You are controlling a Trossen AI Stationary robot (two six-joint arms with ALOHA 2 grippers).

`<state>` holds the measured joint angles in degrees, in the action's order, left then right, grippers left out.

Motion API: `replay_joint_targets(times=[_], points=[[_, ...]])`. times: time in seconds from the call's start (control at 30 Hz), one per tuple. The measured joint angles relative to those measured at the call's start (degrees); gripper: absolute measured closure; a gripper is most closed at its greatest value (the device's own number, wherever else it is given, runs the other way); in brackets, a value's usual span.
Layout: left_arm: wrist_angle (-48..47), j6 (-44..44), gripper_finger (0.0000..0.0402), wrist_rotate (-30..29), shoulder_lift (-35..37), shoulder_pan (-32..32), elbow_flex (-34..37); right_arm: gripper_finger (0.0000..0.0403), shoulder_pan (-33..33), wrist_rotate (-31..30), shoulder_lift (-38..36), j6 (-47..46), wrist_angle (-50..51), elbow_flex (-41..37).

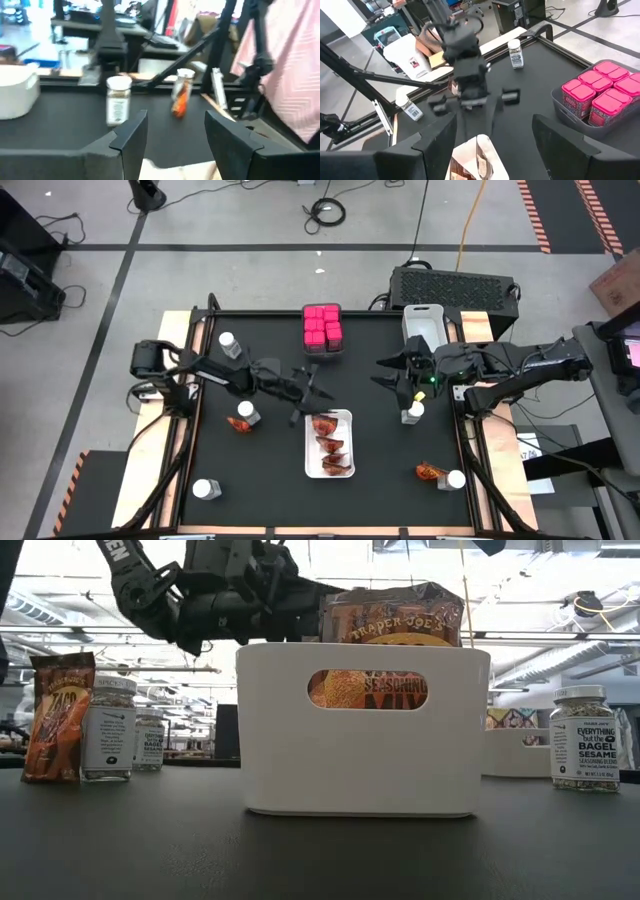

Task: Sort spices by type
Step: Put the orange seasoning pack into the white bin

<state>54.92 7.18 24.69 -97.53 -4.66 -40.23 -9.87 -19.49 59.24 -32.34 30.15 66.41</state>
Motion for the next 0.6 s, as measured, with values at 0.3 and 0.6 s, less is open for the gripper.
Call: replay_joint_targets(times=[0.3, 0.6], points=[[-32.0, 0.2, 0.0201, -0.1, 11.6, -4.7, -4.1, 0.0149, -0.3, 7.1, 0.0, -2.6, 5.1, 0.0], [-88.6, -7.0, 0.0201, -0.1, 17.1, -4.3, -27.3, 0.0149, -3.1, 7.7, 0.5, -1.9, 10.4, 0.0]])
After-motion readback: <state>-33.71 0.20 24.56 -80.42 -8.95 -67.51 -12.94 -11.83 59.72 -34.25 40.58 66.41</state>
